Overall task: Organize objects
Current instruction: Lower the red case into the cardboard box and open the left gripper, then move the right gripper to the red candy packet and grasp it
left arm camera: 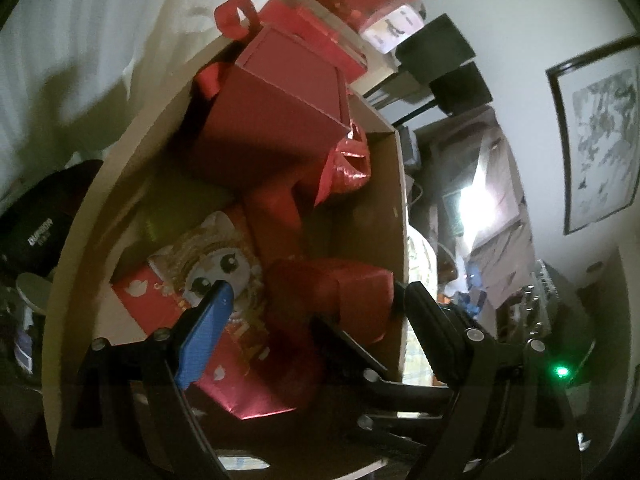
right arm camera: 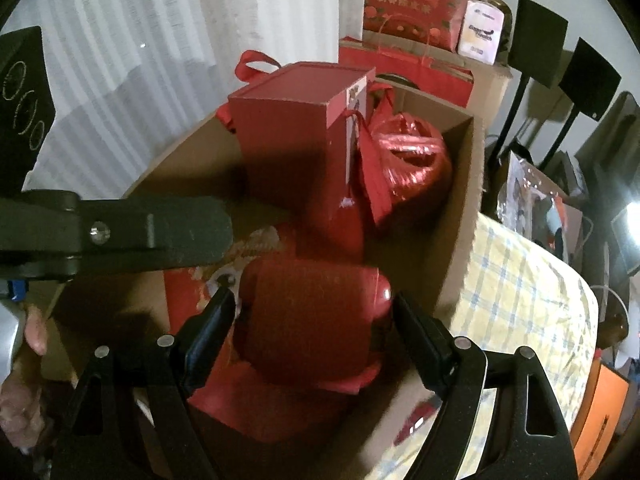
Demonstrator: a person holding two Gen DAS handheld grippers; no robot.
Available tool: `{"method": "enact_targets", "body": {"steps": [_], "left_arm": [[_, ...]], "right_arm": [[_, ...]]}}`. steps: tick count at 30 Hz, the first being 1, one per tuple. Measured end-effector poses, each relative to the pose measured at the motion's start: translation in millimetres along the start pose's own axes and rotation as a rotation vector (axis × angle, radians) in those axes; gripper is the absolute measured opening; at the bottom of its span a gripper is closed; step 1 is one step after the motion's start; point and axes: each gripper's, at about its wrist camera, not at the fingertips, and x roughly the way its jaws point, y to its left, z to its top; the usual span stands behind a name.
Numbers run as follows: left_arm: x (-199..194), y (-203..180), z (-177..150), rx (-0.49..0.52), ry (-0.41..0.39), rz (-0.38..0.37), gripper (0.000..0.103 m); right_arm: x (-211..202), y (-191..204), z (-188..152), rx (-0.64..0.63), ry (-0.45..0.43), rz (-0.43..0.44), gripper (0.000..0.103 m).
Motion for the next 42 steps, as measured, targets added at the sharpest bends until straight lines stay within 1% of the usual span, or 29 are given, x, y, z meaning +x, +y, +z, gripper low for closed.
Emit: {"method": "enact_targets", "body": {"steps": [4, 6, 10, 15, 20, 32, 33, 35, 40, 42], "left_arm": [[-5.3, -2.0, -8.0, 0.03, -0.007, 0.023, 0.086], [-7.6, -2.3, -10.6, 0.039, -0.009, 0.029, 0.089], [-13.8, -4.7, -15.0, 0.057, -0.024, 0.056, 0.089], [-23.0, -16.9, -26.8, 0.133, -0.044, 0.114, 0.091], [-29.9, -36.0, -45.9, 0.226, -0.077, 0.169, 0.092], [-27.5, -68.5, -87.0, 0.341, -0.091, 0.186, 0.092], [-27.5, -71.2, -89.9, 0.353, -0.094, 0.19, 0.094], [-27.6, -76.7, -96.6, 0.377, -0.109, 0.196, 0.103], [-28.1, -85.4, -109.4, 0.41, -0.128, 0.198, 0.103], [-29.2, -88.8, -114.9, 0.424, -0.15, 0.211, 0.103]], "right_arm": [[-18.4, 2.9, -13.1, -0.004, -0.016, 0.026, 0.084], [-28.2, 3.0, -19.5, -0.001, -0.023, 0.047, 0.084], [-47.4, -3.1, -28.1, 0.028, -0.052, 0.05, 0.084], [-78.7, -21.0, -40.3, 0.087, -0.111, 0.064, 0.084], [-94.7, -40.6, -54.2, 0.139, -0.132, 0.044, 0.084], [-113.2, -69.5, -94.2, 0.211, -0.151, -0.011, 0.084], [-113.2, -72.1, -96.7, 0.218, -0.149, -0.015, 0.084], [-111.9, -77.4, -101.5, 0.235, -0.144, -0.021, 0.084], [-108.3, -86.0, -114.2, 0.26, -0.136, -0.027, 0.084], [-105.5, -87.5, -119.9, 0.267, -0.13, -0.022, 0.083]]}}
